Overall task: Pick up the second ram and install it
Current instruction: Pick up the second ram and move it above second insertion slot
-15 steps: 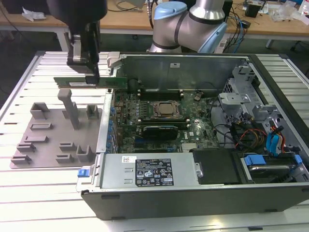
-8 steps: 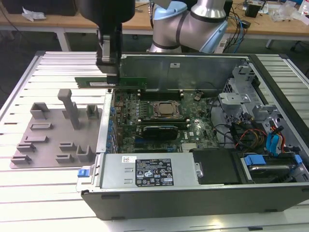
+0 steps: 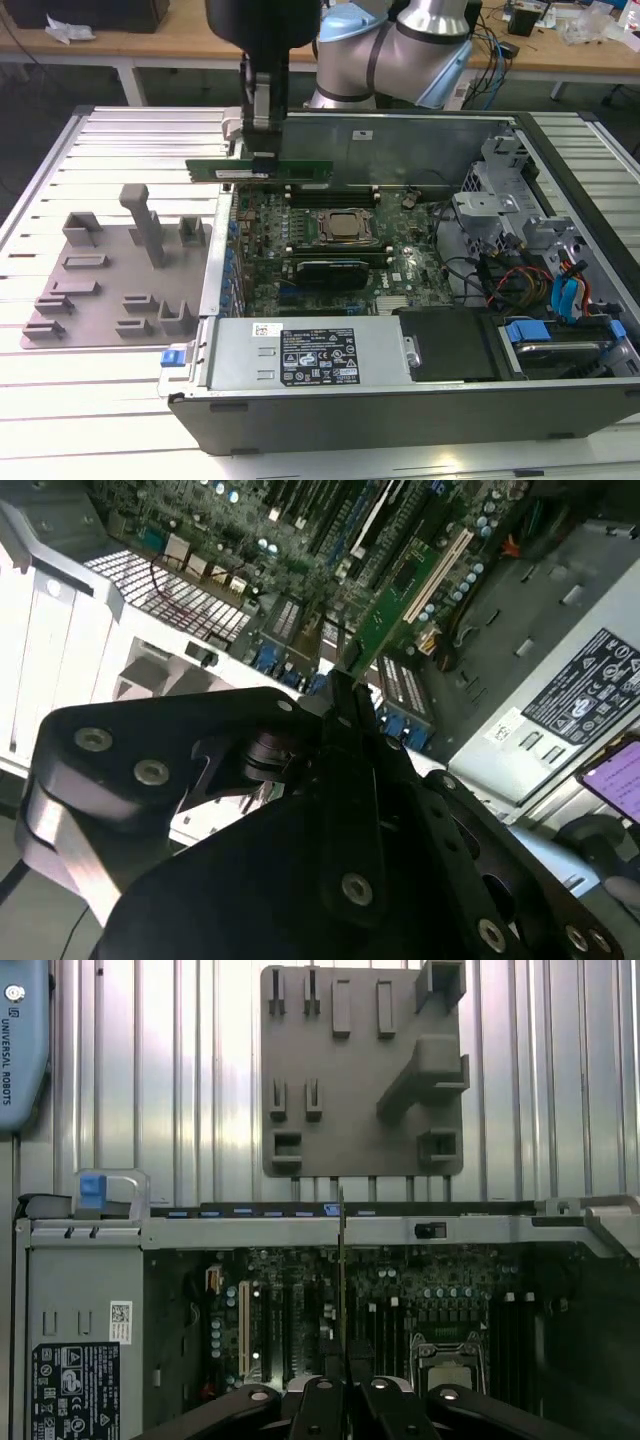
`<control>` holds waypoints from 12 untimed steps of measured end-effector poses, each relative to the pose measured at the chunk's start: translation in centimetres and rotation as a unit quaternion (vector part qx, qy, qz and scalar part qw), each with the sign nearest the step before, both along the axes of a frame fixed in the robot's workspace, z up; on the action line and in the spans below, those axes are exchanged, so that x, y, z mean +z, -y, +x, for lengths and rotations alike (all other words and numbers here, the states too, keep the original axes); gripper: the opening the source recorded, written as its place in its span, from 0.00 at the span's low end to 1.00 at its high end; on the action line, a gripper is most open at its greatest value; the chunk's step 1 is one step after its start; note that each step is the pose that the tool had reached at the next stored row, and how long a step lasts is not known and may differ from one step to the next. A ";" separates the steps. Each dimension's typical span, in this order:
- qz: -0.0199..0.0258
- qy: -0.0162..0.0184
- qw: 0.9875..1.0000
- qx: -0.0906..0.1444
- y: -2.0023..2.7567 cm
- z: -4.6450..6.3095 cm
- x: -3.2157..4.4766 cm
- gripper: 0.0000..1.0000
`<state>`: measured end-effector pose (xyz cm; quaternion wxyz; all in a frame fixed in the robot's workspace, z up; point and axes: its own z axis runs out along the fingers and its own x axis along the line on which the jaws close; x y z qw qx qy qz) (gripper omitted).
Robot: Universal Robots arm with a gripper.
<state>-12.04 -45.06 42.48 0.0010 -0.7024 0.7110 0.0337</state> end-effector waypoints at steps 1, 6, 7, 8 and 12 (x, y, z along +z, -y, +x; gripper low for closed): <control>0.000 0.000 1.000 0.000 0.00 0.6 0.00 0.10; 0.000 0.000 1.000 0.000 0.00 2.7 0.00 0.10; 0.000 0.000 1.000 0.000 0.00 3.2 0.00 0.10; 0.000 0.000 1.000 0.000 0.00 3.5 0.00 0.10; 0.000 0.000 1.000 0.000 0.00 6.5 -0.01 0.10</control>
